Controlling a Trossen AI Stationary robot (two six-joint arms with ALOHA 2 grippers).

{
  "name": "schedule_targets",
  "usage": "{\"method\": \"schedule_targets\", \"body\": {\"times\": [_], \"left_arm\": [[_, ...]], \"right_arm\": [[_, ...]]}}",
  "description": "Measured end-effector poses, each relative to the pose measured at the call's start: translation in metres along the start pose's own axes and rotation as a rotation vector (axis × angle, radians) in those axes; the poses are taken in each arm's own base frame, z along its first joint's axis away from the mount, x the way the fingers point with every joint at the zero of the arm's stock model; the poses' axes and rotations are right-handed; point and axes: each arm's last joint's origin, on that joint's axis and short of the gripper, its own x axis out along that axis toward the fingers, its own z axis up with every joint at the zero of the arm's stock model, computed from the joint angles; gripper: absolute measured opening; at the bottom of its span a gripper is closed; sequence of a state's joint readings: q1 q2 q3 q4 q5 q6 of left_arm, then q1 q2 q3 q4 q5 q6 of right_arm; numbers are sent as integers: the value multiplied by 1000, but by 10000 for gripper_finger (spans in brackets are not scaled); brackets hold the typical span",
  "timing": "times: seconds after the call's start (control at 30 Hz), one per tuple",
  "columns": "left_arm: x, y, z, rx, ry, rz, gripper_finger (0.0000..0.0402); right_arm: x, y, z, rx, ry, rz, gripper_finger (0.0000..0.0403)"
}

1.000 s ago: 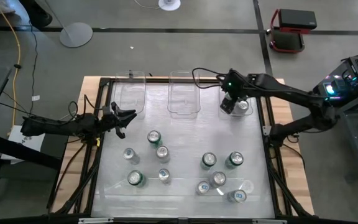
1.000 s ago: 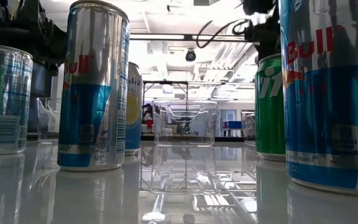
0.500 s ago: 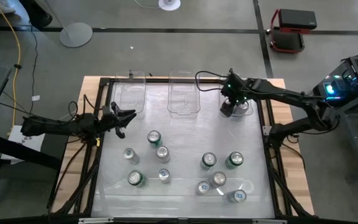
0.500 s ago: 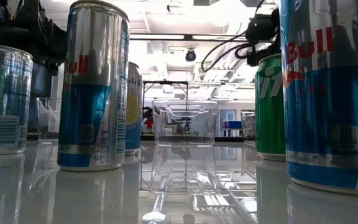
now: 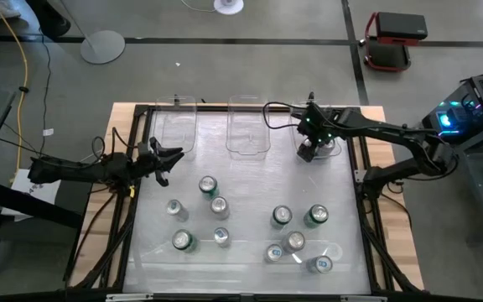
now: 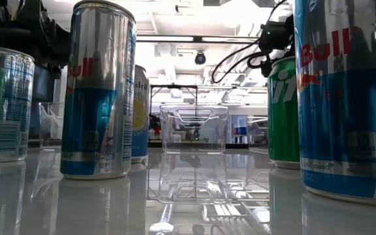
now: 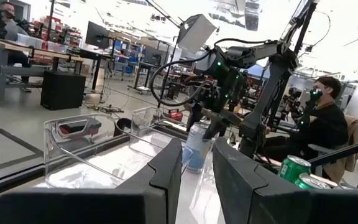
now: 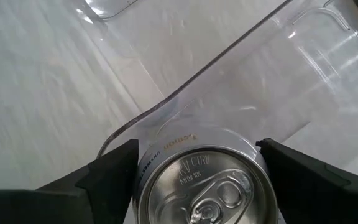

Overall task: Sort soda cans
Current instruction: Put the top blue-white soda can into the right transparent bin

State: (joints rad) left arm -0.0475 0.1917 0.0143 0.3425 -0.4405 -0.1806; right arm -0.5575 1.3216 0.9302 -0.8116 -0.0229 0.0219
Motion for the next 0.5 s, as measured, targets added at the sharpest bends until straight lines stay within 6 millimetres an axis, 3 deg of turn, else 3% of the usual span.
{"method": "schedule_targets", "body": {"times": [0.5], "left_arm": [[0, 0, 0, 0, 1, 0, 78]], "right_arm": [[-2, -11, 1, 121, -9, 39, 318]]}}
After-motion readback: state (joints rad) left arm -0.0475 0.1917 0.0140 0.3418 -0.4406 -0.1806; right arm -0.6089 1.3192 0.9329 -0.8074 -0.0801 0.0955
